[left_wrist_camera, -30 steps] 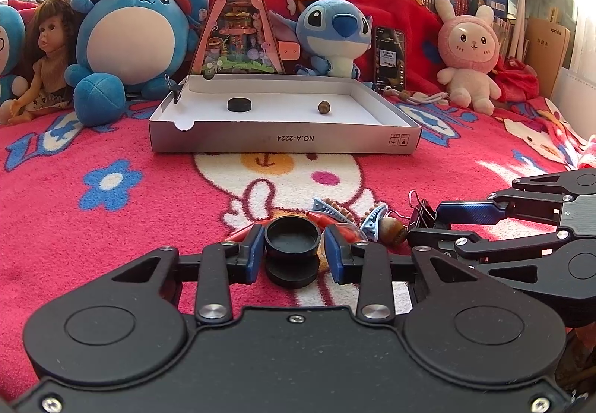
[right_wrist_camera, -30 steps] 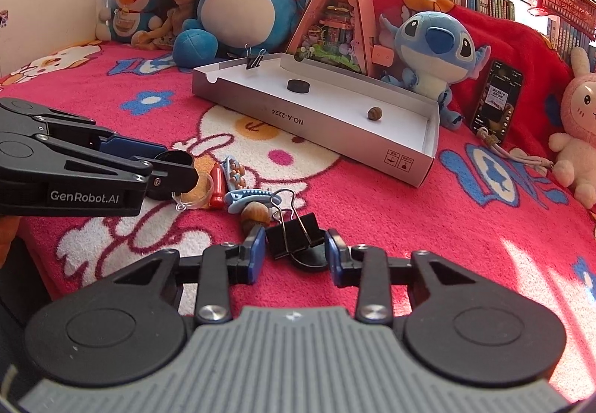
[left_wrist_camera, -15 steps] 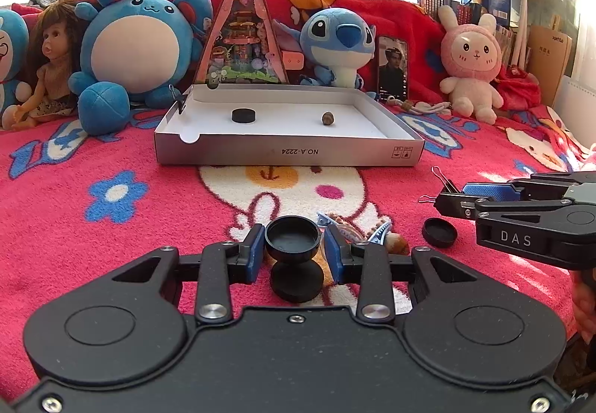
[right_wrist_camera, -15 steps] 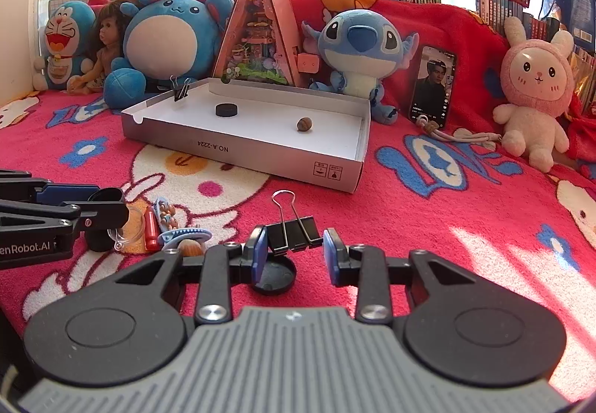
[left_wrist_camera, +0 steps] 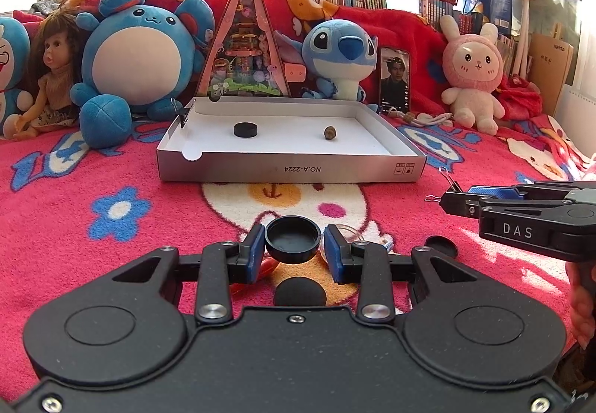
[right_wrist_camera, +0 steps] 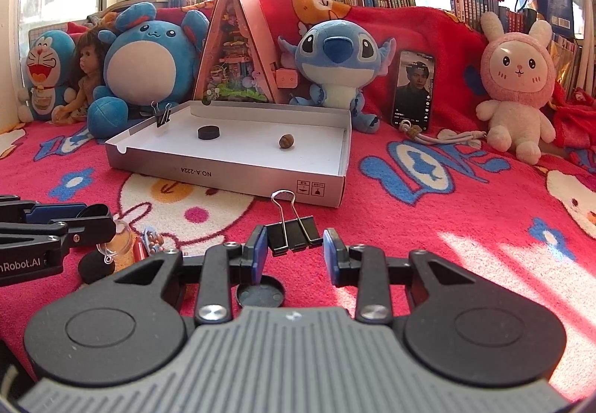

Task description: Organize rigid objects

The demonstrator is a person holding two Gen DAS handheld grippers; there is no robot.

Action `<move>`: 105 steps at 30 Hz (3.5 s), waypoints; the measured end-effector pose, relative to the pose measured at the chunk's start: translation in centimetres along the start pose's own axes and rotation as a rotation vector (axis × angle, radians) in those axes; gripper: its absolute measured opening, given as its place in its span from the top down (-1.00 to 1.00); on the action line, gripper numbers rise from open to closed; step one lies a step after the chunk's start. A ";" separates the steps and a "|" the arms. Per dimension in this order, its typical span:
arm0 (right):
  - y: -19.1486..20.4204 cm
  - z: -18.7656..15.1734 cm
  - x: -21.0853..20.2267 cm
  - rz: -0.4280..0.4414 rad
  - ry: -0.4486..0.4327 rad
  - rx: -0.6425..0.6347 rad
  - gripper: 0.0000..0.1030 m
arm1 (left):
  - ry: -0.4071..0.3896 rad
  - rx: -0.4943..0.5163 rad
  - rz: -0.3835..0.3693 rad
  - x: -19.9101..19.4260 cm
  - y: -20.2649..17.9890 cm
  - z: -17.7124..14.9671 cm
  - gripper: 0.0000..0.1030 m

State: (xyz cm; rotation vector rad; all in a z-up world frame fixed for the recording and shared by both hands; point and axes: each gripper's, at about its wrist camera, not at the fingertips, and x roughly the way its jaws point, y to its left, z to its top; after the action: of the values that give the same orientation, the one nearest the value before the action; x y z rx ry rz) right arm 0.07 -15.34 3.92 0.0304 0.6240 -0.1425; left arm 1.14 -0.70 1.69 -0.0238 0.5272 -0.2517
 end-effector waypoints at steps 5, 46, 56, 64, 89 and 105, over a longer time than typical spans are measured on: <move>-0.1 0.0 0.1 0.006 0.000 0.018 0.27 | 0.006 0.000 0.004 0.1 -0.1 0.0 0.36; 0.3 -0.8 0.4 0.018 0.043 0.034 0.26 | 0.039 0.044 -0.036 -2.6 -0.3 -2.0 0.06; 0.2 -0.9 0.4 0.017 0.046 0.039 0.26 | 0.003 0.176 -0.055 -3.0 -3.3 -3.3 0.08; 0.1 -1.0 0.4 0.016 0.047 0.042 0.25 | 0.014 0.254 -0.028 -1.4 -4.4 -4.3 0.38; -0.1 1.0 0.7 0.004 -0.003 0.055 0.25 | -0.050 0.090 -0.035 0.0 -0.5 2.2 0.49; -0.5 6.8 4.6 0.041 -0.071 0.114 0.26 | -0.112 0.007 -0.047 5.5 2.4 9.4 0.49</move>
State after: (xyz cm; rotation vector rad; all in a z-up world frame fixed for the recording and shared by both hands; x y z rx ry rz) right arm 7.59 -16.86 6.76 0.1475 0.5439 -0.1387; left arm 10.98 -0.13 6.90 -0.0427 0.4149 -0.2964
